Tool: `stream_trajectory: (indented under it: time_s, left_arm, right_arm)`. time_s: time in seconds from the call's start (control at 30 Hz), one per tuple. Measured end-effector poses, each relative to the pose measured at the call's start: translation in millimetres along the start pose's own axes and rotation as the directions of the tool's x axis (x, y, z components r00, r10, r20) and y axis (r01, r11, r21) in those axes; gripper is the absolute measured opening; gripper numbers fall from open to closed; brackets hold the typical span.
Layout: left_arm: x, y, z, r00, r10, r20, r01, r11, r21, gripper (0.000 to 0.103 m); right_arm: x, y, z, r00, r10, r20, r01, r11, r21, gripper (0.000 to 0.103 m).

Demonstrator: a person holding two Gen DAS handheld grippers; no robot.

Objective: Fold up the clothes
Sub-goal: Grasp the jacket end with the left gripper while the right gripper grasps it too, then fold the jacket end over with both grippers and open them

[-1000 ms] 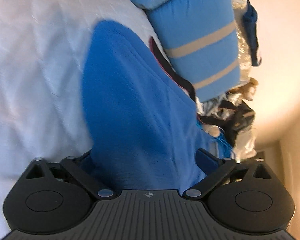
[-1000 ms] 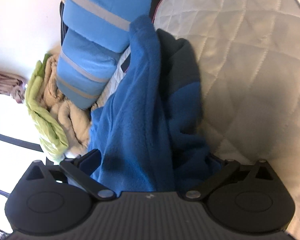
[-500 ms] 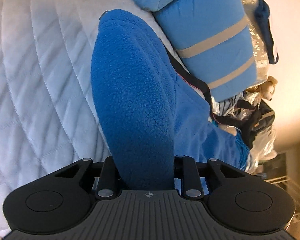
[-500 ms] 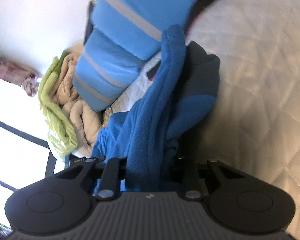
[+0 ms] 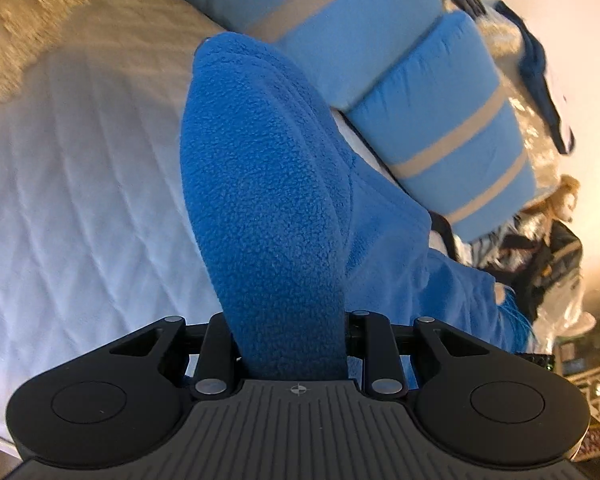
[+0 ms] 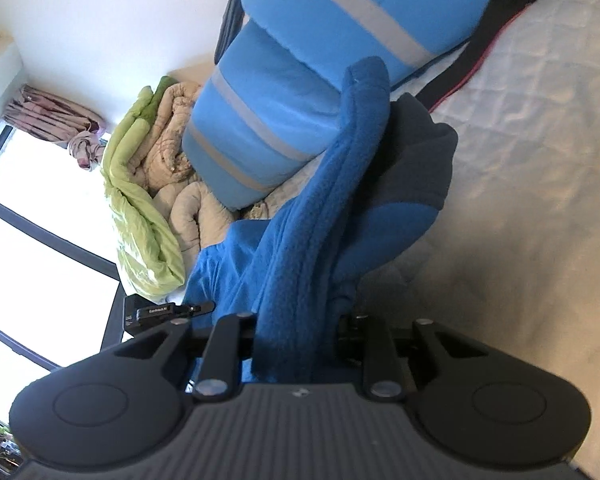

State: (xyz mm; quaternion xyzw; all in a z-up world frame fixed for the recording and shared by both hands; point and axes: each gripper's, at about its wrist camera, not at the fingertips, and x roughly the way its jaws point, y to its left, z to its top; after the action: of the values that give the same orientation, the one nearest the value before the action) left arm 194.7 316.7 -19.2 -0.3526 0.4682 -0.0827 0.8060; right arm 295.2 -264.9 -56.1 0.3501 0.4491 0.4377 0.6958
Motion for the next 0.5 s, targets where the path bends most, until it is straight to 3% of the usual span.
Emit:
stream_trajectory:
  time_s: [0.27,0.43,0.5]
  left_arm:
    - [-26,24,69,0.994,0.088,0.071,-0.086,0.996,-0.025,0.023]
    - [-64,32,121,0.985,0.120,0.126,-0.119,0.993,-0.012,0.023]
    - [-75,35,143,0.977,0.150,0.154,-0.152,0.988,0.003,0.029]
  right_arm:
    - [96,21,34,0.999,0.031,-0.017,-0.031,0.999,0.016,0.024]
    - [159,37,67,0.997,0.071,-0.017,-0.070,0.997,0.025,0.024]
    - [187,48,83,0.996,0.093,-0.015,-0.093,0.996,0.003,0.024]
